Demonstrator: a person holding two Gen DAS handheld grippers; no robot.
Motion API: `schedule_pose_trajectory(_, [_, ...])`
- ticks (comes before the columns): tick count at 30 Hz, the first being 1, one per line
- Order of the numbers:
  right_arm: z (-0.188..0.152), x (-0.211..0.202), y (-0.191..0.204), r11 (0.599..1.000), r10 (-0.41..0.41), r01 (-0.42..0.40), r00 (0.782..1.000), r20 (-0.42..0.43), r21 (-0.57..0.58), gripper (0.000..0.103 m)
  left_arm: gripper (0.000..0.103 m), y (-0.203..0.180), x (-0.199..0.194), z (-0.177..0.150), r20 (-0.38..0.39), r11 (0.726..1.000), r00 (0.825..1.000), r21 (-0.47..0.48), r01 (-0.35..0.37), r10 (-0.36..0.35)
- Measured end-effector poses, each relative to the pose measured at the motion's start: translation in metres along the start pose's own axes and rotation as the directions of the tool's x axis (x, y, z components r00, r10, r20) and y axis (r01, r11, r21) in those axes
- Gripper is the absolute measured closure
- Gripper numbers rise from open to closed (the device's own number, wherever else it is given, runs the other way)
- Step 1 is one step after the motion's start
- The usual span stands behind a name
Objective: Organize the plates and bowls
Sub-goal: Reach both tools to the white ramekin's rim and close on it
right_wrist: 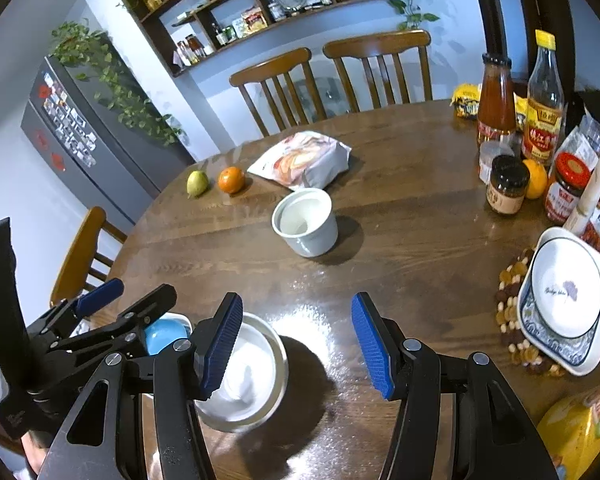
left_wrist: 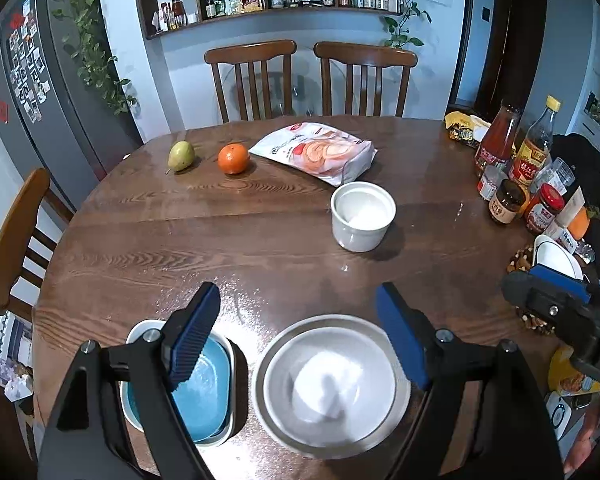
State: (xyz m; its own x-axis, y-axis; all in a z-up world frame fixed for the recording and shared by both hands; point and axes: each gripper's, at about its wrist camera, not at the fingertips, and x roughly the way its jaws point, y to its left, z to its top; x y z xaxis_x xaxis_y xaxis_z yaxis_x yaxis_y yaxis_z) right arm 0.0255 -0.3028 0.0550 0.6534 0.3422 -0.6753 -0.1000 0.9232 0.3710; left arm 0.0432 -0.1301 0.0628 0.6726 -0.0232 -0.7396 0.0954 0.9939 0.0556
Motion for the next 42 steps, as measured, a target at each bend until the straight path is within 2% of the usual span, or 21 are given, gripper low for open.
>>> schedule_pose_trajectory(12, [0.019, 0.003, -0.009, 1.0, -0.004, 0.004, 1.0, 0.006, -0.009, 0.045, 0.024, -0.011, 0.012, 0.018, 0.004, 1.0, 1.0, -0.004, -0.011, 0.011])
schedule_pose_trajectory(28, [0.057, 0.027, 0.001, 0.998, 0.05, -0.049, 0.999, 0.011, -0.04, 0.045, 0.024, -0.006, 0.015, 0.062, 0.025, 0.997, 0.997, 0.018, -0.072, 0.071])
schedule_pose_trajectory(36, [0.085, 0.032, 0.005, 0.998, 0.032, -0.03, 0.999, 0.042, -0.049, 0.045, 0.022, -0.003, 0.019, 0.091, 0.03, 0.999, 0.998, 0.004, -0.047, 0.047])
schedule_pose_trajectory(42, [0.095, 0.065, -0.008, 1.0, -0.013, 0.012, 1.0, -0.027, -0.016, 0.045, 0.022, -0.002, 0.062, 0.095, -0.061, 0.999, 0.998, -0.007, -0.033, 0.032])
